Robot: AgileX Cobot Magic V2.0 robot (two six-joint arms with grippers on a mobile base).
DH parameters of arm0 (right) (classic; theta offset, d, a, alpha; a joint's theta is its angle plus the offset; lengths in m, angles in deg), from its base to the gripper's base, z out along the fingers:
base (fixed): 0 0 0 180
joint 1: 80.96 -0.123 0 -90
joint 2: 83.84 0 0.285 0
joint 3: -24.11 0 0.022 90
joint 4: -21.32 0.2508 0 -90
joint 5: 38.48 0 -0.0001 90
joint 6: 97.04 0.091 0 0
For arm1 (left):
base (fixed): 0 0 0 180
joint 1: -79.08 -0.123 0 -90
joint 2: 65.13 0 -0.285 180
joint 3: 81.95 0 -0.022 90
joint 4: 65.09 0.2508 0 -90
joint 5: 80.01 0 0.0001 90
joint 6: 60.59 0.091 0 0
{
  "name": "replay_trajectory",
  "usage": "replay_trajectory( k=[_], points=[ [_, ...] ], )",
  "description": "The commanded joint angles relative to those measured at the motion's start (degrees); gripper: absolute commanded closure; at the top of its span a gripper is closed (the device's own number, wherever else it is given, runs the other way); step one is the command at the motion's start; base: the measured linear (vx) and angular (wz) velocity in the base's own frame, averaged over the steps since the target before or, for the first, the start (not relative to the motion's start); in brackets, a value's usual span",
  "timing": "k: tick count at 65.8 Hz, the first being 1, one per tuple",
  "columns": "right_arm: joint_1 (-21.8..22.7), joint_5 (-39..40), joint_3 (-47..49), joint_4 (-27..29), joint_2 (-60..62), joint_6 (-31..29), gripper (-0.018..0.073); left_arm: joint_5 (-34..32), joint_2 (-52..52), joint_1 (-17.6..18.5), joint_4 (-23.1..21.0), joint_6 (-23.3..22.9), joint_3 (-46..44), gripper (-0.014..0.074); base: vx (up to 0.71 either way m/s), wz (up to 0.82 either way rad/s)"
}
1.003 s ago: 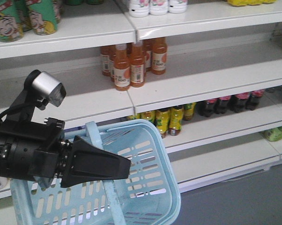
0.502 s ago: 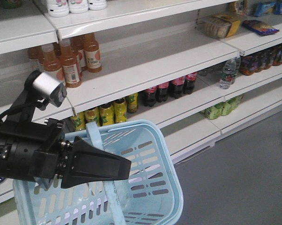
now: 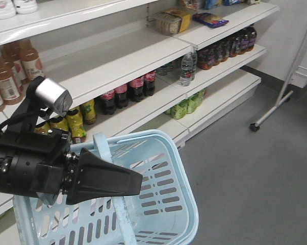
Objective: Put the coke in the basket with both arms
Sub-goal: 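Turn the base away from the shelf holding the basket in the left gripper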
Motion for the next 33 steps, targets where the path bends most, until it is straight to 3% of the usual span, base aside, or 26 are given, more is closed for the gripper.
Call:
replay_trajectory(
  k=[1, 33],
  points=[
    [0.32, 4.2, -0.45, -0.55, 0.73, -0.42, 0.0561, 2.79, 1.5, 0.23, -5.18, 0.56, -1.41, 0.0603, -0.05, -0.47],
    [0.32, 4.2, -0.45, -0.55, 0.73, -0.42, 0.0561, 2.79, 1.5, 0.23, -5.18, 0.56, -1.41, 0.0603, -0.04, -0.48]
  ],
)
